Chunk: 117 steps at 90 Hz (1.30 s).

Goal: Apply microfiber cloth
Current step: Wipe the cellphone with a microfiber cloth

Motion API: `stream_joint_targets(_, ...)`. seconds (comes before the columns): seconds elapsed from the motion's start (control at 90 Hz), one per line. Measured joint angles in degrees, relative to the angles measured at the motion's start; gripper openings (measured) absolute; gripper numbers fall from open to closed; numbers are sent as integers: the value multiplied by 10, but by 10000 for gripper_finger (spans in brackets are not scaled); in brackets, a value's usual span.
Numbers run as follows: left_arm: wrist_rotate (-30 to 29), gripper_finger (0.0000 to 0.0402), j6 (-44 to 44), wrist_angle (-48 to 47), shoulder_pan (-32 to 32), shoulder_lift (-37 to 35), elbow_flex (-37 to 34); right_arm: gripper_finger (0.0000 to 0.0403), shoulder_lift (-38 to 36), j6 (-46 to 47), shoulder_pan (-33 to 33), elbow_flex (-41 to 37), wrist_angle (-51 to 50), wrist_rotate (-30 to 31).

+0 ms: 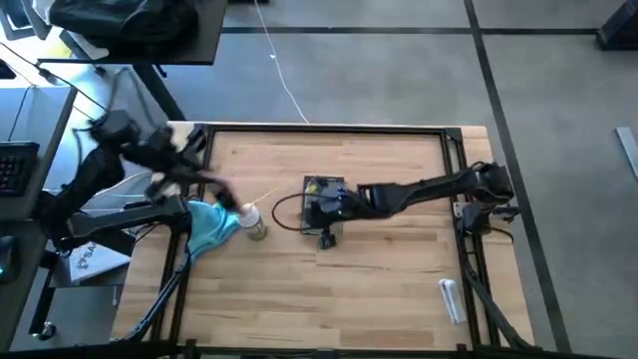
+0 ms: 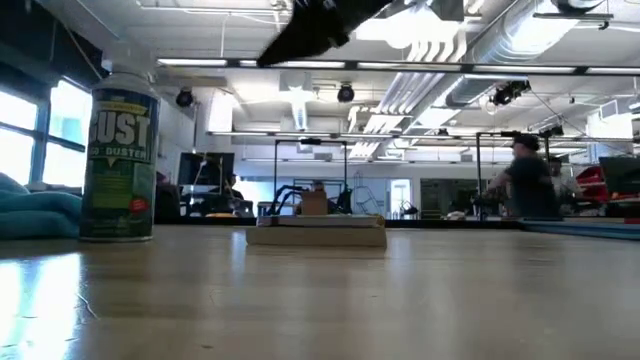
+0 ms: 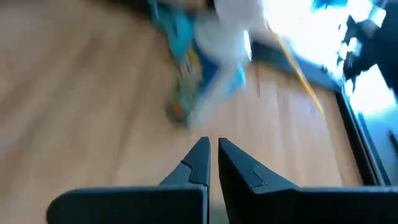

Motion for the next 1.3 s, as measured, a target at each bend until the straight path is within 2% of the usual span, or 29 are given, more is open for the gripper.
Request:
stream_joint_targets(0.056,35,10,-21,-19,-9,-23,0,0,10,1,12,-30,93,0)
stream_joint_targets(0.111,46,10,-39,-40,-15,-47,-2,0,28,1,25,-50,188,2)
stream_joint_targets(0.189,23,10,-65,-61,-19,-84,-9,0,68,1,38,-54,297,19)
stream_joint_targets(0.256,-9,10,-80,-70,-19,-115,-18,0,111,3,43,-30,329,25)
stream_joint_targets(0.489,-40,10,-128,-59,-18,-186,-60,0,267,85,46,126,312,19)
stream_joint_targets(0.778,-29,10,-119,-71,-18,-191,-73,0,381,158,28,257,275,111)
stream_joint_targets(0.878,-12,10,-116,-71,-18,-191,-73,0,401,191,13,272,266,161)
stream_joint_targets(0.967,-5,10,-107,-71,-18,-191,-73,0,404,210,-5,274,262,173)
stream_joint_targets(1.3,0,10,-71,-84,-18,-191,-73,0,404,211,-69,275,217,169)
